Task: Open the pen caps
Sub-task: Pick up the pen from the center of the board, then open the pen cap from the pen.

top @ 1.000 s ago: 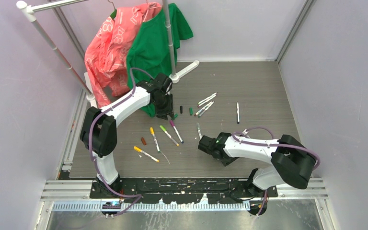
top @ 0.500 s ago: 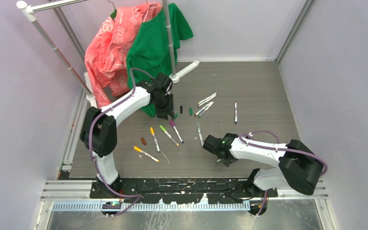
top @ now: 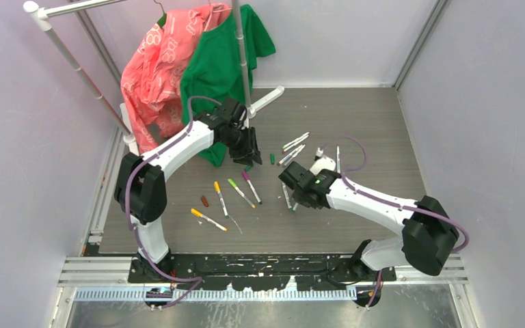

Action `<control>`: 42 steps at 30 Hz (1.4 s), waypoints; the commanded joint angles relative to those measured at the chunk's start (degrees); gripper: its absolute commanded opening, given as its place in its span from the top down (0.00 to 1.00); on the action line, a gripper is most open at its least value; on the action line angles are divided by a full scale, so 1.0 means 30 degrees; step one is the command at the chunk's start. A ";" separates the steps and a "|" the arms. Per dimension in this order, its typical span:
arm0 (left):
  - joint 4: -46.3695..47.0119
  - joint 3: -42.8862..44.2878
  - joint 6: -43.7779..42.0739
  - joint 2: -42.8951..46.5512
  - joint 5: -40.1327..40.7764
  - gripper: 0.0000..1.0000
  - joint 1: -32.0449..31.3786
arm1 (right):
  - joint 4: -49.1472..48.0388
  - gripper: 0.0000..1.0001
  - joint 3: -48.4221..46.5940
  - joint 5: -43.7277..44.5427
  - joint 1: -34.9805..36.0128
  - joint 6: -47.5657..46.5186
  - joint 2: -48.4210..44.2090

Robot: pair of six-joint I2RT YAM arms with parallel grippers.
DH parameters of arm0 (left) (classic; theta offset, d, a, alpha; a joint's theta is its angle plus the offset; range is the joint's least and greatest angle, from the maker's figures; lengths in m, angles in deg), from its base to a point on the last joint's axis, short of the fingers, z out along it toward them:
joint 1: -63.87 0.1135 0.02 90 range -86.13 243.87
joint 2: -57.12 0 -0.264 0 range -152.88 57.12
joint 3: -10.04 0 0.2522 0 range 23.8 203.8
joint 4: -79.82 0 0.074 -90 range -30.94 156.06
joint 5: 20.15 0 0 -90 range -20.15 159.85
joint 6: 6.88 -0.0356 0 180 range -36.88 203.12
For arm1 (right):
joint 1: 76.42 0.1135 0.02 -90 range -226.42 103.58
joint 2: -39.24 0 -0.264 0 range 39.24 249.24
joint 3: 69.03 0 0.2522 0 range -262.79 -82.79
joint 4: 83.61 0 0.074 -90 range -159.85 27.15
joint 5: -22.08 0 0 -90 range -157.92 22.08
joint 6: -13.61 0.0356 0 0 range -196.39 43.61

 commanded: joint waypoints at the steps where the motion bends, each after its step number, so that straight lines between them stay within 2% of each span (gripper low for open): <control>1: 0.2185 -0.0688 0.0722 0.1070 -0.3628 0.63 -0.0234 | -0.4060 0.99 -0.1366 -0.1439 -0.0280 -0.8665 -0.0862; 6: 0.3407 -0.1617 0.1895 0.1588 -0.4301 0.63 -0.0602 | -0.4898 0.99 -0.3191 -0.4293 -0.0431 -1.2342 0.0524; 12: 0.4170 -0.2010 0.3606 0.1700 -0.3772 0.63 -0.1130 | -0.5343 0.99 -0.3999 -0.6115 -0.0519 -1.3675 0.0863; 18: 0.5289 -0.1867 0.5108 0.1143 -0.3691 0.62 -0.1576 | -0.5388 0.99 -0.4206 -0.7363 -0.0743 -1.4436 0.0800; 42: 0.4281 -0.1562 0.5899 0.0326 -0.0850 0.62 -0.1935 | -0.4866 0.99 -0.4231 -0.8667 -0.1562 -1.4793 -0.0654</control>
